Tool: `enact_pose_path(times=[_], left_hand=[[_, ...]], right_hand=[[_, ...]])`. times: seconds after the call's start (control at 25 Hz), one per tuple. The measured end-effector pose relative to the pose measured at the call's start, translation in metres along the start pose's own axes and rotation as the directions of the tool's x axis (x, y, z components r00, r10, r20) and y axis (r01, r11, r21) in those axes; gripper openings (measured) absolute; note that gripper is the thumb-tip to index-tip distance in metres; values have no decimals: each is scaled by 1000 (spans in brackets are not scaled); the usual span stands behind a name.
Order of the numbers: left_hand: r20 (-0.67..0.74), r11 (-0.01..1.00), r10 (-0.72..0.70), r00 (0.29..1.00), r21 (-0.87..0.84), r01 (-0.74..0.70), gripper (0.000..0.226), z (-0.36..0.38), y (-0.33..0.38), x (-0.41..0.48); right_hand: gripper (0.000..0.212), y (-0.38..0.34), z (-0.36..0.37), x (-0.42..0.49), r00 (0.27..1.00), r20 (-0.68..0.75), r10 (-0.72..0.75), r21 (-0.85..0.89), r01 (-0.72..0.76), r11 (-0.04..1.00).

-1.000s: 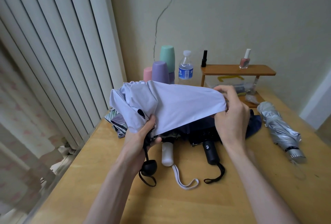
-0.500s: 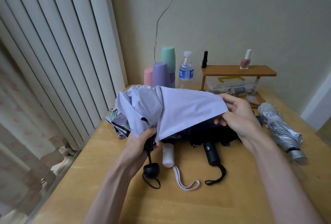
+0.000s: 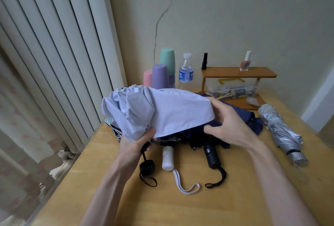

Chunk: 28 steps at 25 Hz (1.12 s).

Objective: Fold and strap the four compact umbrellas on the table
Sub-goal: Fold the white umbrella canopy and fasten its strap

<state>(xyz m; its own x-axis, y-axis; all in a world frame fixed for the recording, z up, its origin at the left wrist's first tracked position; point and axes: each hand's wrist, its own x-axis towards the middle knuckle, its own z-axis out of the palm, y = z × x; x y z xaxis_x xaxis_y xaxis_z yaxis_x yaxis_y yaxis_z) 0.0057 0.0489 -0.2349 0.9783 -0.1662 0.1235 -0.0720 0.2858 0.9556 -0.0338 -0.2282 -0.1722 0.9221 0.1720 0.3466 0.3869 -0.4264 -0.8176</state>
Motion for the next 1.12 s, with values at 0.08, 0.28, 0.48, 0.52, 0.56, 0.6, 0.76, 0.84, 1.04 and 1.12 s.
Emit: enact_pose_path(times=[0.08, 0.28, 0.48, 0.52, 0.56, 0.6, 0.76, 0.84, 1.04, 1.12], left_hand=[[49, 999, -11, 999, 44, 9, 25, -2, 3, -1], [186, 986, -51, 981, 163, 21, 37, 3, 9, -2], [288, 987, -92, 953, 151, 49, 26, 14, 12, 7], [298, 991, -85, 951, 124, 49, 26, 14, 9, 10], [303, 993, -90, 949, 106, 60, 27, 15, 8, 11], [303, 993, -96, 948, 93, 71, 29, 15, 5, 13], [297, 995, -97, 950, 2, 101, 50, 14, -3, 14], [291, 995, -71, 954, -47, 88, 43, 8, -5, 16], [240, 997, -73, 968, 17, 71, 17, 2, -1, 13], [235, 997, -73, 969, 54, 62, 16, 4, 2, 12]], right_hand=[[73, -8, -12, -7, 985, 163, 58, 267, -100, 958], [30, -27, -9, 3, 993, -111, 25, 122, -11, 993], [34, -36, 5, 4, 999, 35, -14, -91, 17, 996], [30, -37, 4, 4, 999, 47, -21, -80, 24, 996], [24, -37, 2, 4, 999, 50, -19, -68, 23, 997], [21, -39, -1, 3, 999, 48, -8, -63, 11, 998], [25, -38, -9, 1, 998, 64, 11, -200, 2, 980], [32, -33, -11, 0, 994, 101, 30, -383, 11, 924], [27, -41, -6, 5, 995, -104, 5, 4, -5, 1000], [27, -43, -4, 8, 977, -212, 6, 102, 16, 995]])
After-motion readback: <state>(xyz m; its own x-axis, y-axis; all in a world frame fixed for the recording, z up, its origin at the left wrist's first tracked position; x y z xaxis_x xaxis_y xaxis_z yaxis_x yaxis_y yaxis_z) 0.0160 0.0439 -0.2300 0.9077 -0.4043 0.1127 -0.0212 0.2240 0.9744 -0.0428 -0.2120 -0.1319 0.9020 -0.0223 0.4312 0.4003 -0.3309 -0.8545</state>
